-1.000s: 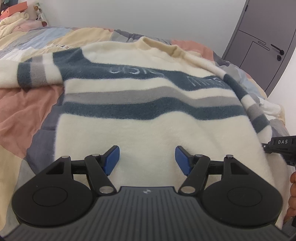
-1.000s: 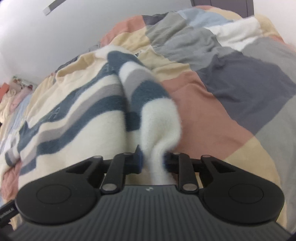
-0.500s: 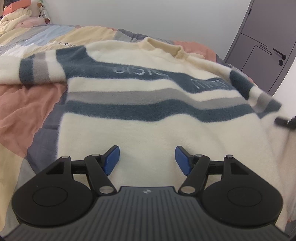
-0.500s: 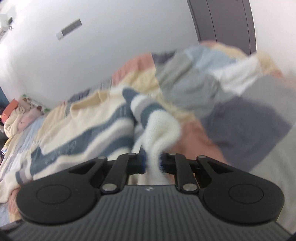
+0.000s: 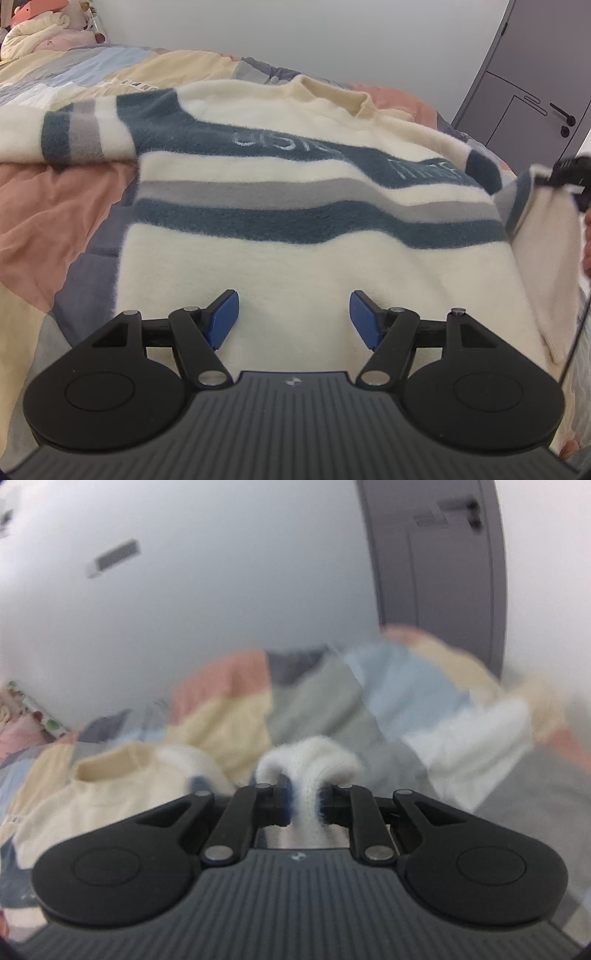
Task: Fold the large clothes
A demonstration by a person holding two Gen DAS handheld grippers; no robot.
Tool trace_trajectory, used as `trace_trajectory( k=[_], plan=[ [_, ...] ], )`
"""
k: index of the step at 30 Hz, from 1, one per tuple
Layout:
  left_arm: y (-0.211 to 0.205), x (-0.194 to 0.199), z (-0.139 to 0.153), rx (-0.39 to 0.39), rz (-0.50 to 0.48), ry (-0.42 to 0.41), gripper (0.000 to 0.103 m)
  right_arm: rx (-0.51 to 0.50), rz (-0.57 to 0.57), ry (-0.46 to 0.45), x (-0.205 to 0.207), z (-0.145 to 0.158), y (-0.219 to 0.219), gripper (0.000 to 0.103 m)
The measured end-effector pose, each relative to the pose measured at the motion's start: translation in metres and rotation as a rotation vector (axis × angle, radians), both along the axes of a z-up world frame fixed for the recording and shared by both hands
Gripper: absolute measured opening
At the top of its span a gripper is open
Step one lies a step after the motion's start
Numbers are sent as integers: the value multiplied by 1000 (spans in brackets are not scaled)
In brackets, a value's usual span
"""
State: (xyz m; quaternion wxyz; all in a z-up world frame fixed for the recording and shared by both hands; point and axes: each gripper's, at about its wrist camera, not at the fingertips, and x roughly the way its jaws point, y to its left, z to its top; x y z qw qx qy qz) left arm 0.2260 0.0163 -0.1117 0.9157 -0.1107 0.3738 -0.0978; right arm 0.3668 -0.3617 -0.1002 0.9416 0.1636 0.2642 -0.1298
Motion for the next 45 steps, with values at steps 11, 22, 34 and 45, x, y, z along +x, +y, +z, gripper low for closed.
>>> trace_trajectory(
  k=[11,22,34,45],
  plan=[
    [6,4,0,-30,16,6,72,249,-105,70,-49,-44,-61,65],
    [23,-36,16,-144,60,37,72,115,-35,175,-103,-38,-62,65],
    [17,-39,15,-163,24,36,72,28,15,424,-107,-57,-37,64],
    [28,-30,9,-244,32,67,72,-41,140,523,-90,-75,-5,37]
  ],
)
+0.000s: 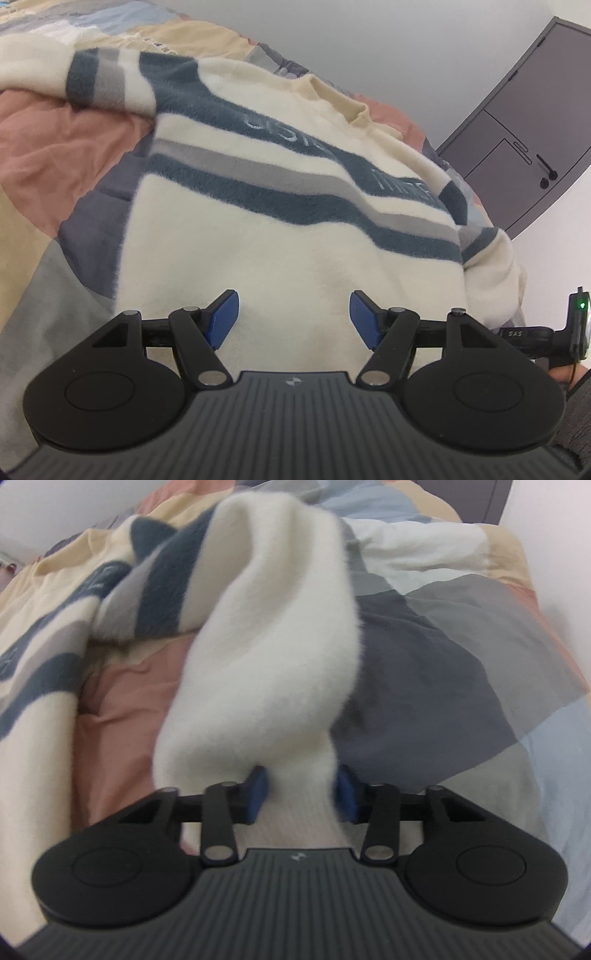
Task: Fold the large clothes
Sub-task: 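Pull the sleeve outward from the body with the right gripper and release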
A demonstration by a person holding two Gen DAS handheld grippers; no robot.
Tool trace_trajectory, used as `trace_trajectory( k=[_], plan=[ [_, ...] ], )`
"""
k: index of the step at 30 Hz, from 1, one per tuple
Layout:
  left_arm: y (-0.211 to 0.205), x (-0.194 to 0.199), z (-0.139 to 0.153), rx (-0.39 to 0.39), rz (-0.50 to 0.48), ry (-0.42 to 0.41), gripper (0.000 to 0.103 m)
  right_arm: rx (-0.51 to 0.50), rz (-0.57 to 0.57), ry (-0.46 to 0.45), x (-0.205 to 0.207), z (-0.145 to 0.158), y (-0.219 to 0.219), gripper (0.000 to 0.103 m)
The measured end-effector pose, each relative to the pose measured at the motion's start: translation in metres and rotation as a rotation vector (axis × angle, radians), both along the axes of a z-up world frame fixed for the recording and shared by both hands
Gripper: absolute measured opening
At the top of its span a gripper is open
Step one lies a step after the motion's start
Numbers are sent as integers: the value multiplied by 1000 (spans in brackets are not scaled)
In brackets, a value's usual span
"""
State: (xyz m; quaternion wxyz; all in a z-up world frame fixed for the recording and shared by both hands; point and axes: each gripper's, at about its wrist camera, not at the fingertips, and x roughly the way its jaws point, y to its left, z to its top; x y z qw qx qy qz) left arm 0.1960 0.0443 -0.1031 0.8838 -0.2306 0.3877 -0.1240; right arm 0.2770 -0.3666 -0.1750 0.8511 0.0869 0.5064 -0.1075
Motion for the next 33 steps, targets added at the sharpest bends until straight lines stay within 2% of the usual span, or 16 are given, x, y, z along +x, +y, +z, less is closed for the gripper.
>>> trace_trajectory(
  k=[1,3,4,7,9,14,19,23,28,33],
  plan=[
    [1,0,0,-2,-1,1,72,-1,10,1,0,1,3,34],
    [1,0,-1,-2,-2,3,72,-10,25,0,0,4,6,12],
    [1,0,-1,-5,-3,3,72,-35,18,-4,0,7,7,9],
    [2,-1,1,-8,-3,1,72,-120,-48,-76,-5,30,1,9],
    [2,-1,1,-8,-2,-3,72,-140,-83,-103,-8,41,-9,9],
    [2,-2,1,-4,4,-1,72,-243,-160,-138,-6,71,-52,8],
    [3,0,-2,10,12,10,72,-374,-244,-192,-1,122,-107,8],
    [6,1,2,68,41,-21,72,-457,-239,-189,8,142,-130,8],
    [19,3,13,137,116,-76,72,-507,-233,-180,26,141,-151,8],
    [29,9,10,147,149,-52,72,-492,-297,-133,38,107,-182,8]
  ],
)
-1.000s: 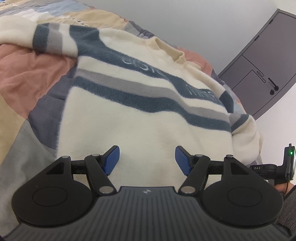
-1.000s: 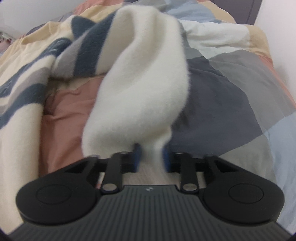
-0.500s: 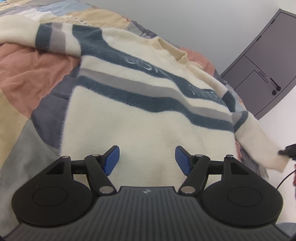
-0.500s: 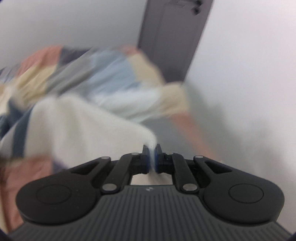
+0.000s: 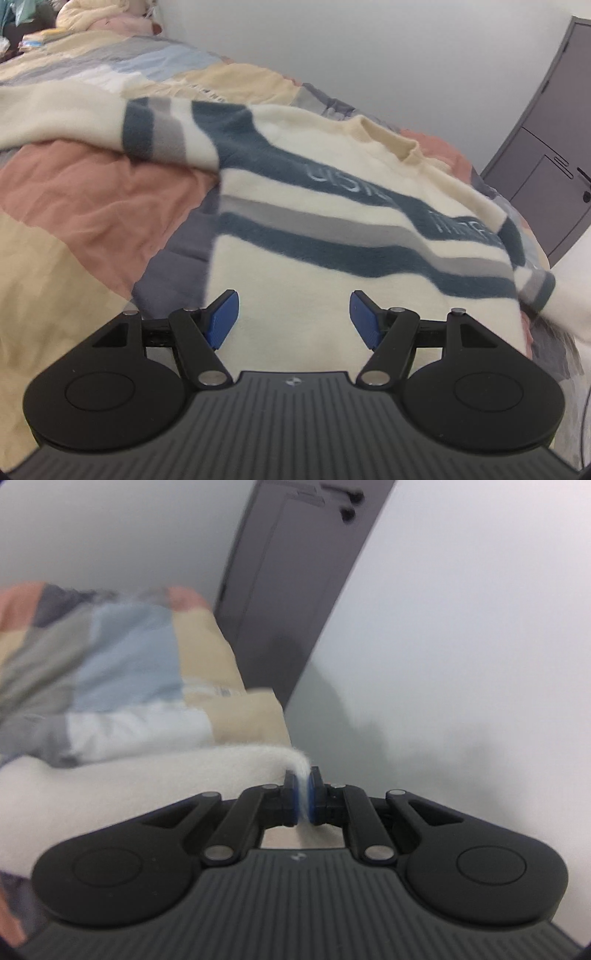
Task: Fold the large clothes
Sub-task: 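Pull the sleeve outward from the body with the right gripper and release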
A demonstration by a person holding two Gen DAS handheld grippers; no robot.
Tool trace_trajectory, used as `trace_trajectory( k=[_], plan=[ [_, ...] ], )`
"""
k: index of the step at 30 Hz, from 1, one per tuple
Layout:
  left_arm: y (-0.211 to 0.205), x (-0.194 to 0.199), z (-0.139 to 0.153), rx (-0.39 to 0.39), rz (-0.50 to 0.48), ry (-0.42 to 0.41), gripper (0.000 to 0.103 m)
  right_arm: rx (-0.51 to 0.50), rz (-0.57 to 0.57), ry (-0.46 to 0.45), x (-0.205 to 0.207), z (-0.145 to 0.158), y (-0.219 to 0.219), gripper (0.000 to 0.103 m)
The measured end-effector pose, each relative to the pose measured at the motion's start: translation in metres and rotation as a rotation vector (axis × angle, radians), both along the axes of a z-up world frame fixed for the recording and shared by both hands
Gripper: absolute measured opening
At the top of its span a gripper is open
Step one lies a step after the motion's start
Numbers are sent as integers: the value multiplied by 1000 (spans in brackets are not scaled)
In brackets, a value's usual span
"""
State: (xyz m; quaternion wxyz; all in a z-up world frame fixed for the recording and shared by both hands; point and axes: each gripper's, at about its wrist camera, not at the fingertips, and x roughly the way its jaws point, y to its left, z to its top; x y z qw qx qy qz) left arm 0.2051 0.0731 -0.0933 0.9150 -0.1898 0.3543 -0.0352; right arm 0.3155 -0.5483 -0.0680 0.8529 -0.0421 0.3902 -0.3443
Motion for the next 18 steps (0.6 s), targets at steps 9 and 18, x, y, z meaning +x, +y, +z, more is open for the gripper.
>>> trace_trajectory(
  k=[9,18],
  plan=[
    [2,5,-6,6,62,10,72,64,-45,82,7,-100,-26,8],
    [-3,23,-17,69,79,31,72,51,-78,-75,-5,-119,-20,12]
  ],
)
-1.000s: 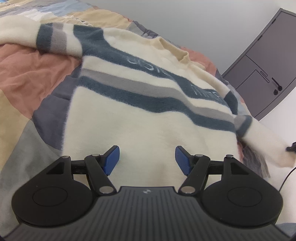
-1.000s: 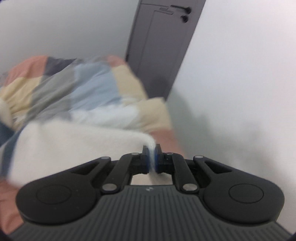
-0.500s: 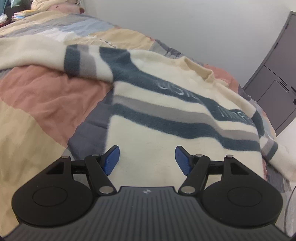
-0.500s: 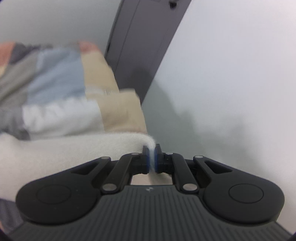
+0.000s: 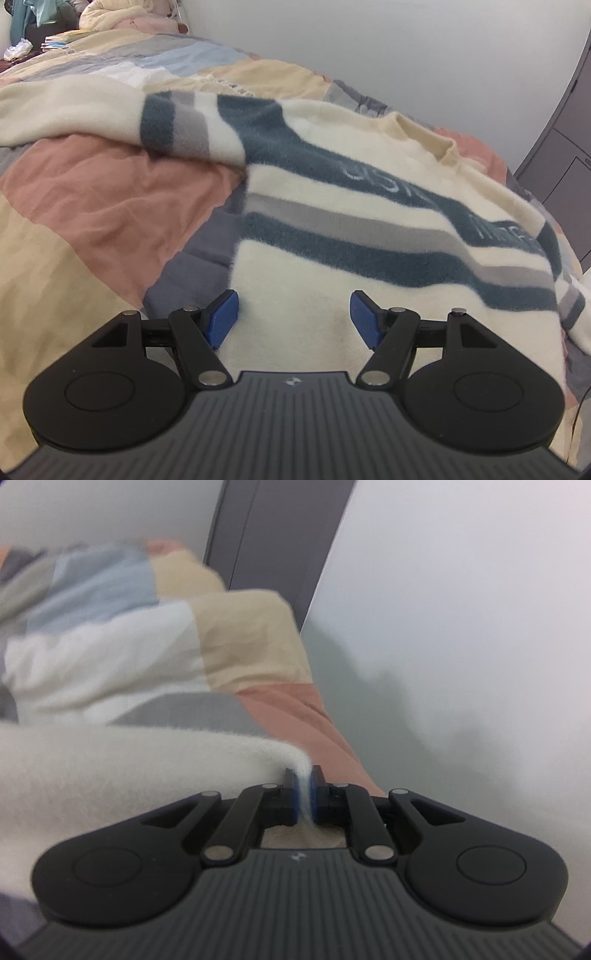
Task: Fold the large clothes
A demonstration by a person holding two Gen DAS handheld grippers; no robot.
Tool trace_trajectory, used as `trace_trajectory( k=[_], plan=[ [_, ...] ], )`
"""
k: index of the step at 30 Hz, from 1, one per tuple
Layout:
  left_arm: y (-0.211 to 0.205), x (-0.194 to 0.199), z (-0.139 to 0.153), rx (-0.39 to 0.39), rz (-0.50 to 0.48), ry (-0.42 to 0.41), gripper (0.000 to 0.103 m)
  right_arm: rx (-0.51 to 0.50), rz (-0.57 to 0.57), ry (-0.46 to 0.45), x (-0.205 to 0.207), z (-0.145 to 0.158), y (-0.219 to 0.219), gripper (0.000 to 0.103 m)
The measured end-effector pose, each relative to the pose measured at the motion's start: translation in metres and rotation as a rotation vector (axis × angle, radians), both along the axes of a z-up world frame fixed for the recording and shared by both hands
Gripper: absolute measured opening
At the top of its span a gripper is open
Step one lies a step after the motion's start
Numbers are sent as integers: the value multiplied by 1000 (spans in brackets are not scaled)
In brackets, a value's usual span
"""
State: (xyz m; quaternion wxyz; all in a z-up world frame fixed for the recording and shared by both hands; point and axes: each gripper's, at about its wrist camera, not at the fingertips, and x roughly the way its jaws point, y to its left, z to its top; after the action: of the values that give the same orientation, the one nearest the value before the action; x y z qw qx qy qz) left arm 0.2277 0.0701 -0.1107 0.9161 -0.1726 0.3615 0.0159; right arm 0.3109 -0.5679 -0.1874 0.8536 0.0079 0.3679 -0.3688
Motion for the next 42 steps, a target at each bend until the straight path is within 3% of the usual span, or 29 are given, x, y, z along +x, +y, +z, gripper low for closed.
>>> trace_trajectory(
  k=[1,2,4,5,6,10,16,20,22,24,28,32,37,42],
  plan=[
    [0,0,0,2,-8,1,73,2,-8,-12,-2,3,0,12],
    [1,0,1,3,-14,-2,73,-4,-12,-11,-3,7,1,19],
    [6,-3,3,5,-4,-4,73,-5,-38,-2,-6,16,6,36],
    [9,-5,3,13,14,3,73,15,-44,-18,-12,24,9,50],
    [14,-6,3,7,27,6,73,41,-42,-52,-19,33,13,57],
    [32,-16,9,-62,65,-2,73,114,-3,-146,-43,70,38,57],
    [41,-30,19,-119,76,-20,73,209,145,-243,-67,119,96,57],
    [37,-35,14,-103,46,0,73,294,286,-261,-70,132,148,57],
    [39,-38,10,-156,27,37,73,353,351,-249,-69,134,176,57],
    [44,-45,9,-230,29,49,73,431,413,-244,-69,134,203,57],
    [52,-55,10,-284,74,64,73,568,536,-216,-75,120,255,57],
    [52,-68,15,-299,81,51,73,672,615,-142,-84,88,295,57],
    [56,-85,11,-316,148,54,72,829,627,-76,-102,45,320,57],
    [71,-93,6,-331,239,47,72,807,665,-51,-124,31,337,57]
  ],
)
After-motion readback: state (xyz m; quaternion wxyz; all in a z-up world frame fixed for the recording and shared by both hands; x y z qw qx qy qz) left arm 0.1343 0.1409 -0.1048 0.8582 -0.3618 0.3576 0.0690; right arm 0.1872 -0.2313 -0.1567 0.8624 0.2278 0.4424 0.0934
